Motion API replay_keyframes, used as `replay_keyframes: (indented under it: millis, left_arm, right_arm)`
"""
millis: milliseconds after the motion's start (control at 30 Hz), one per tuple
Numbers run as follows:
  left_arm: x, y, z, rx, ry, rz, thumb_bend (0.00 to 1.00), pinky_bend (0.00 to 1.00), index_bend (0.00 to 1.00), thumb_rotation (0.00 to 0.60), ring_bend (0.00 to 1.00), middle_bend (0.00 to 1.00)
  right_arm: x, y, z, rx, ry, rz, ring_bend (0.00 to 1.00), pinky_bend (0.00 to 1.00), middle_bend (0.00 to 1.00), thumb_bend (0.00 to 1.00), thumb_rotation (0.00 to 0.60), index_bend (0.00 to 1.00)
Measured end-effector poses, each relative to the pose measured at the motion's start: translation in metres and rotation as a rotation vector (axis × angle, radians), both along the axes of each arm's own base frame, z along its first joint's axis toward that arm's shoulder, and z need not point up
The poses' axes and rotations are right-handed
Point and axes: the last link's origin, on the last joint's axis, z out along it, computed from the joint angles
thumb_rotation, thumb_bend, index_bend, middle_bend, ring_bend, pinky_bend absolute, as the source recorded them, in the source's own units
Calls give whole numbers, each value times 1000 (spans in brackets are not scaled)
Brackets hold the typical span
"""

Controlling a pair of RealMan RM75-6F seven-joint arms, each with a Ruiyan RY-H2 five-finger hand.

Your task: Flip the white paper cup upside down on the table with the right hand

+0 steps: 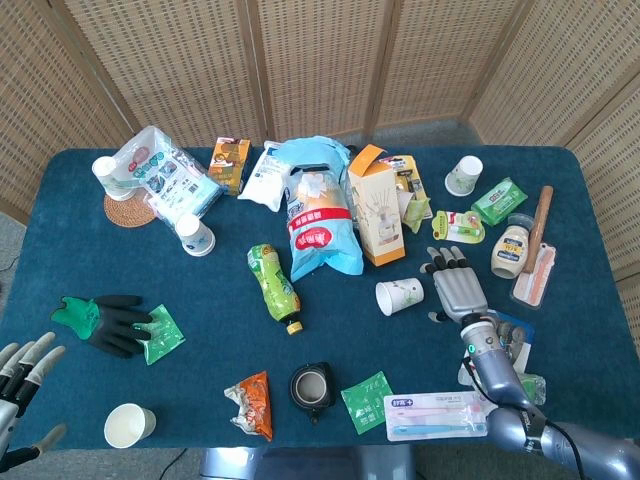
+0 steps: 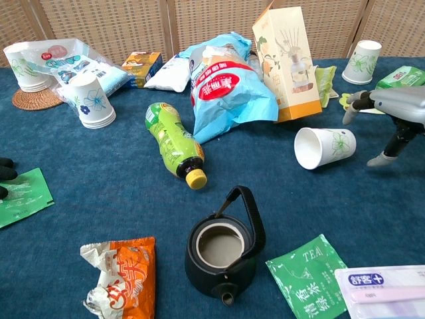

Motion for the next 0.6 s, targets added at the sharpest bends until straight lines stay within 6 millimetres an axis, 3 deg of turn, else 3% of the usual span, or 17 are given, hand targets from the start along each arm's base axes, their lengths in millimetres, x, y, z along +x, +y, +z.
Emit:
replay_keyframes:
  millis: [600]
  left_arm:
    - [0,1,-1,-5,4,1,272,0,0,600,0,0]
  right_arm:
    - [9,-3,-4,15,-139,-80,0,0,0,152,600,290]
